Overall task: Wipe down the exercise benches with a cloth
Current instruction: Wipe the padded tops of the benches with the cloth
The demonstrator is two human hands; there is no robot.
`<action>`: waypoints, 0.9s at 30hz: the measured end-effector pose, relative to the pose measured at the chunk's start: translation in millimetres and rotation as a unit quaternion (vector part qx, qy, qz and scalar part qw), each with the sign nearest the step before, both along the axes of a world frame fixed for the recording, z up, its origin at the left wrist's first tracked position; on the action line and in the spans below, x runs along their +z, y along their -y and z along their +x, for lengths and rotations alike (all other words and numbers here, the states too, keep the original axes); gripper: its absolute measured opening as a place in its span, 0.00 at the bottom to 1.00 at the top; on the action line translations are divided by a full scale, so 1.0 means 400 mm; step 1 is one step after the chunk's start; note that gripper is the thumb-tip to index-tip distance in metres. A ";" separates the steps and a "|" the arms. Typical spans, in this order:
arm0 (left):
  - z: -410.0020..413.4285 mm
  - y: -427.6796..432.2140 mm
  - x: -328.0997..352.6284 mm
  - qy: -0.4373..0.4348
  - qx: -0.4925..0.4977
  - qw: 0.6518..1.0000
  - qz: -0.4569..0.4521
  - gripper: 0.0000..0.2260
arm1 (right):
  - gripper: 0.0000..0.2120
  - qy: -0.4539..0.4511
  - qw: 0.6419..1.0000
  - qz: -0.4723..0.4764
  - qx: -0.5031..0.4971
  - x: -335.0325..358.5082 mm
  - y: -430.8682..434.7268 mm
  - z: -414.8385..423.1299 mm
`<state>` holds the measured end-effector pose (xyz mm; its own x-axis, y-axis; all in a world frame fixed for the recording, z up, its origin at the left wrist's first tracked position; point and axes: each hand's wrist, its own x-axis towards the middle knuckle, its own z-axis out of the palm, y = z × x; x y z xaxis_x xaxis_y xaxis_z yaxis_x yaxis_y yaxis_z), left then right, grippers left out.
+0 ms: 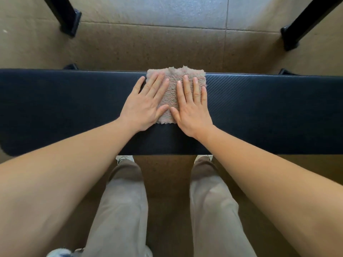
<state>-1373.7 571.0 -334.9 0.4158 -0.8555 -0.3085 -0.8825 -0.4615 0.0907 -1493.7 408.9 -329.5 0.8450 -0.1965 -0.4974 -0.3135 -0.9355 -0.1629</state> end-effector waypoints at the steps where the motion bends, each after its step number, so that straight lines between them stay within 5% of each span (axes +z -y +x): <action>1: 0.014 -0.040 -0.002 0.003 0.009 1.000 -0.002 0.33 | 0.36 0.004 1.000 -0.002 0.008 -0.004 -0.034 0.020; 16: 0.215 -0.584 -0.008 0.013 0.125 0.992 0.011 0.33 | 0.35 0.037 0.994 0.021 0.105 -0.011 -0.516 0.315; 27: 0.070 -0.582 -0.011 0.001 0.214 0.976 0.043 0.34 | 0.34 0.062 0.988 0.023 0.142 -0.006 -0.537 0.226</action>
